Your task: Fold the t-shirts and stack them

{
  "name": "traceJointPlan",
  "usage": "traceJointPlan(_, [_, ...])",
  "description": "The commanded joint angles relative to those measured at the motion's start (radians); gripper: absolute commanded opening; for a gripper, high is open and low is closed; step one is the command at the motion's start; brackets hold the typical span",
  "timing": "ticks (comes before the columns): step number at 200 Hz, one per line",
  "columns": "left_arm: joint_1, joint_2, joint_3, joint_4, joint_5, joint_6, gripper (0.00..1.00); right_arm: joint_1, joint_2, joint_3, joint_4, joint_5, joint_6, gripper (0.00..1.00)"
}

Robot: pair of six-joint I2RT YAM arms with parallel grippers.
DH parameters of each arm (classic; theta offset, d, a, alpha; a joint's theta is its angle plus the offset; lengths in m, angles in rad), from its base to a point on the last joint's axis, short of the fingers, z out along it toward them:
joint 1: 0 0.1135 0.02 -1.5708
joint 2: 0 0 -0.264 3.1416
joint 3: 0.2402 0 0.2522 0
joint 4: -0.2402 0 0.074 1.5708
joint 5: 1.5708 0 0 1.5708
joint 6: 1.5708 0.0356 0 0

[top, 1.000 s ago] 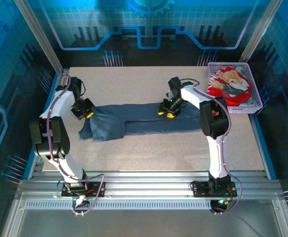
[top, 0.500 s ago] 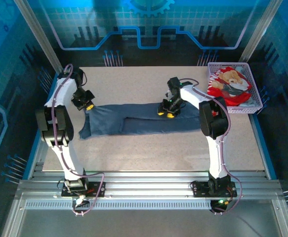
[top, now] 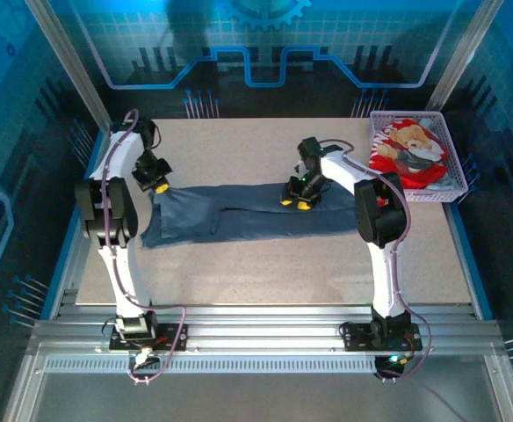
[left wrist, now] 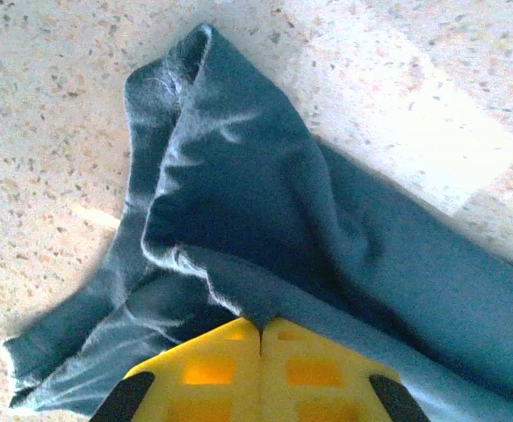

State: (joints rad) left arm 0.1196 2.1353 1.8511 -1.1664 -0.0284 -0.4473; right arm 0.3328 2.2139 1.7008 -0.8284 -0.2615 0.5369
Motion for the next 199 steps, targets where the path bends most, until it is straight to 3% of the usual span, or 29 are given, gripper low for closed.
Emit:
traceJointPlan(1, [-0.011, 0.040, 0.032, 0.017, -0.071, 0.051, 0.05, 0.013, -0.009, -0.041, -0.015, 0.038, -0.013, 0.53])
traceJointPlan(17, [-0.014, 0.061, 0.055, 0.028, -0.084, 0.065, 0.14, 0.015, -0.050, -0.059, 0.015, 0.032, -0.011, 0.53])
traceJointPlan(36, [-0.017, 0.073, 0.086, 0.013, -0.129, 0.064, 0.39, 0.015, -0.106, -0.082, 0.042, 0.027, -0.002, 0.54])
traceJointPlan(47, [-0.022, 0.044, 0.076, 0.026, -0.172, 0.060, 0.43, 0.017, -0.145, -0.100, 0.059, 0.025, 0.003, 0.54])
traceJointPlan(82, [-0.058, -0.154, -0.071, 0.105, -0.178, -0.035, 0.39, 0.018, -0.288, -0.220, 0.186, -0.007, 0.014, 0.54])
traceJointPlan(110, [-0.087, -0.280, -0.297, 0.243, -0.004, -0.197, 0.29, 0.018, -0.349, -0.301, 0.290, -0.055, 0.013, 0.53])
traceJointPlan(136, [-0.085, -0.203, -0.309, 0.277, 0.058, -0.271, 0.20, 0.001, -0.329, -0.289, 0.261, -0.035, -0.005, 0.51])
traceJointPlan(199, [-0.075, 0.025, -0.188, 0.313, 0.100, -0.379, 0.14, -0.148, -0.168, -0.148, 0.002, 0.150, -0.060, 0.48])
